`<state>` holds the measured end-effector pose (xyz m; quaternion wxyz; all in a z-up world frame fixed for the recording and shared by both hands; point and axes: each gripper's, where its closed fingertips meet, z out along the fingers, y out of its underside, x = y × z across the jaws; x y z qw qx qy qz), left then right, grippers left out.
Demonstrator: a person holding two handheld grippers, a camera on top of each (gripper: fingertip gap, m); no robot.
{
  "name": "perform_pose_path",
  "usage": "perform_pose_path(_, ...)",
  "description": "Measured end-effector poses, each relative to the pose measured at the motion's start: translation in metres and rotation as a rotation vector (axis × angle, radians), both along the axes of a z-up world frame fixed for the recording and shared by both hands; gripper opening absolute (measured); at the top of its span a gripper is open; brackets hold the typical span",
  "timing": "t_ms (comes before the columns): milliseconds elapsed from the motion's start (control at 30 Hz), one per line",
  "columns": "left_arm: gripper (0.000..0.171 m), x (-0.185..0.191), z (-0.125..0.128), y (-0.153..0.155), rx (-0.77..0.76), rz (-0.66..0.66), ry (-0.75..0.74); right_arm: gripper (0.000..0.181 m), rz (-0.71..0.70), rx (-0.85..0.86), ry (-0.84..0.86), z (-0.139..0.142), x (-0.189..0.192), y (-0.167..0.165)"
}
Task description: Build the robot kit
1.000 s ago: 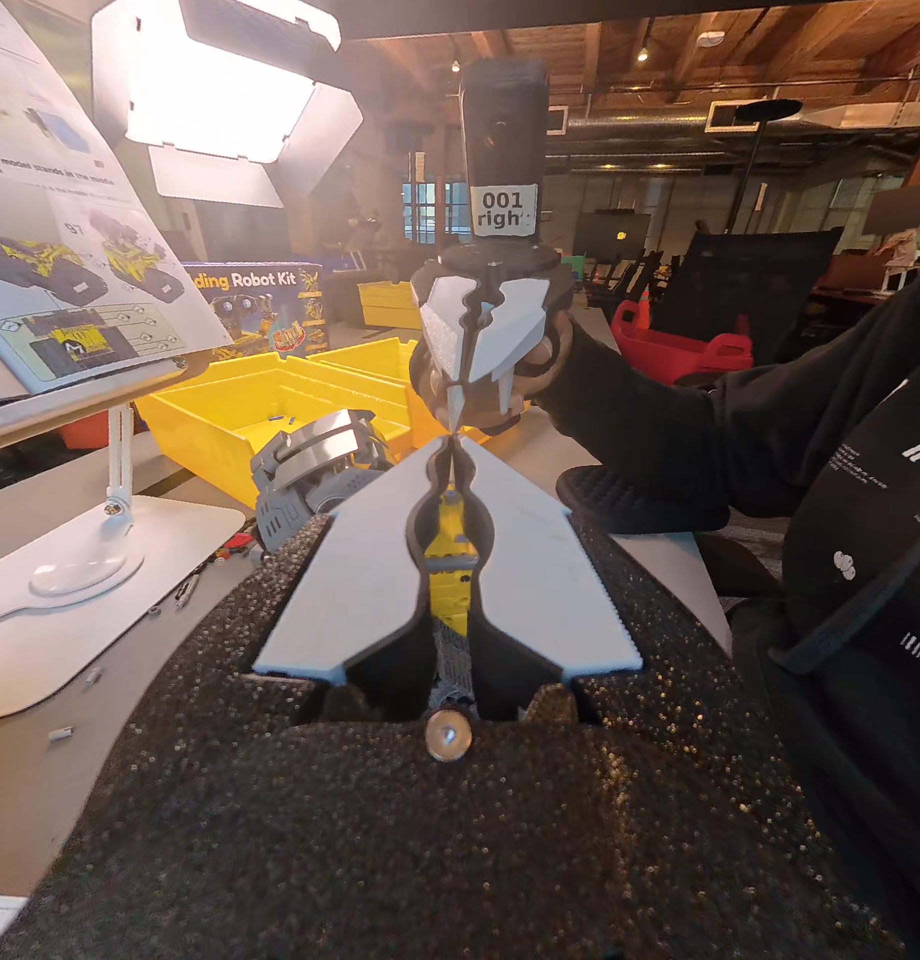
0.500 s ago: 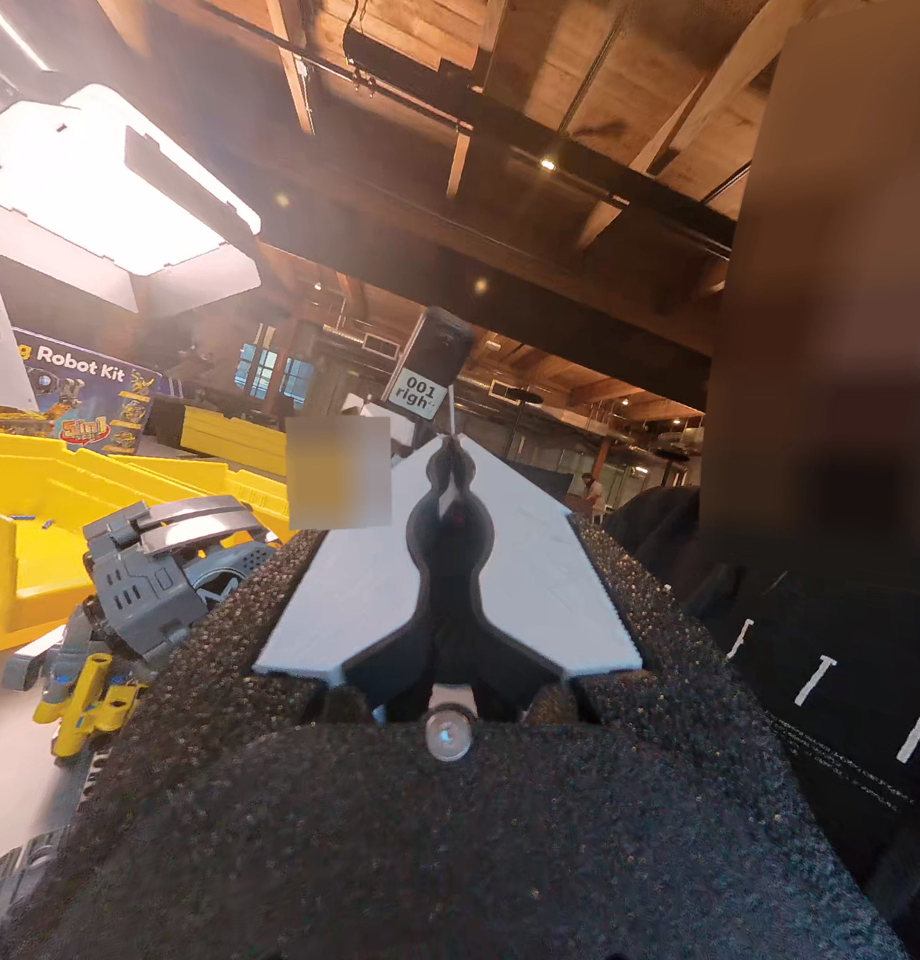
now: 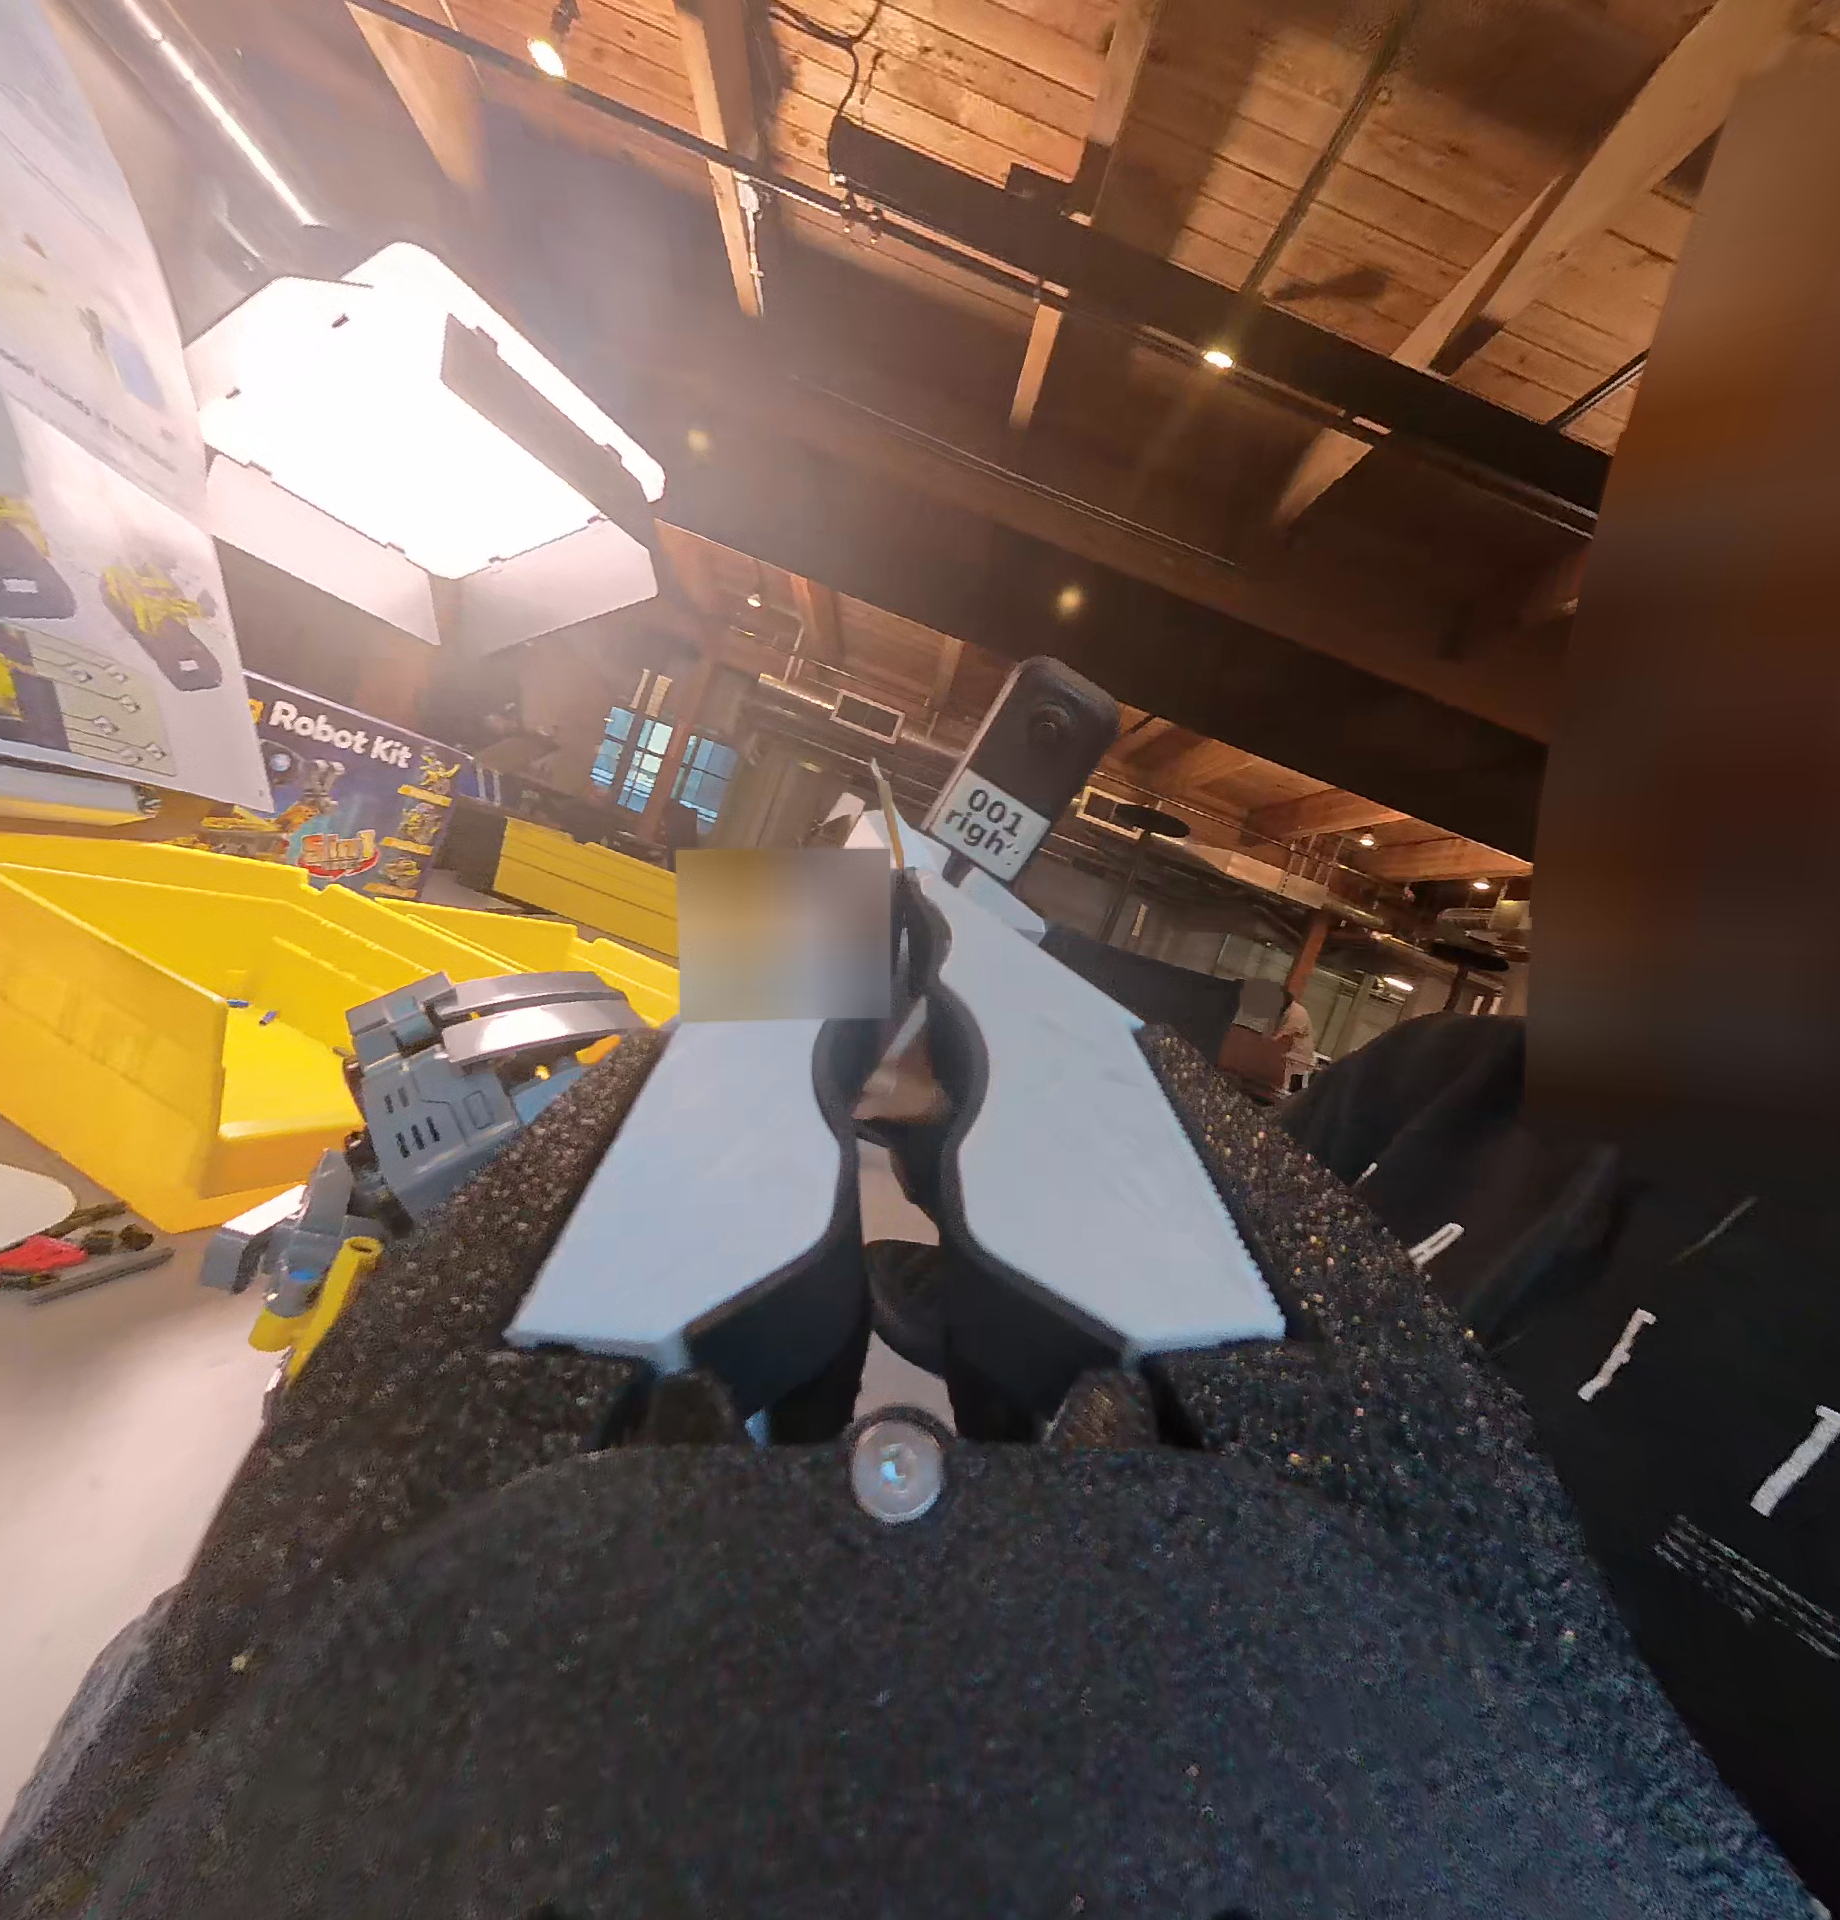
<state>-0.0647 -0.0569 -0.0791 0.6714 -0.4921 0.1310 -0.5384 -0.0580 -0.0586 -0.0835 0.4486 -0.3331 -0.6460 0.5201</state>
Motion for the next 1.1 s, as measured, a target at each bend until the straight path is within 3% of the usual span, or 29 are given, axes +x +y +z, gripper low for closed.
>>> perform_pose_path(200,0.021,-0.024,-0.012,0.024,-0.117,0.228,0.052,0.0,-0.301,0.132,0.005,0.002,-0.005,0.045)
perform_pose_path(300,0.024,-0.018,-0.009,0.023,-0.131,0.216,0.057,0.0,-0.474,0.311,0.028,0.003,-0.004,0.067)
perform_pose_path(467,0.029,-0.009,-0.007,0.034,-0.216,0.213,-0.012,0.0,-0.648,0.685,0.083,0.002,-0.008,0.067)
perform_pose_path(733,0.021,-0.014,-0.006,0.044,-0.307,0.186,-0.134,0.0,-0.735,0.992,0.127,-0.004,-0.014,0.059)
perform_pose_path(1100,0.015,-0.013,-0.005,0.046,-0.329,0.182,-0.163,0.0,-0.766,1.062,0.136,-0.005,-0.015,0.062)
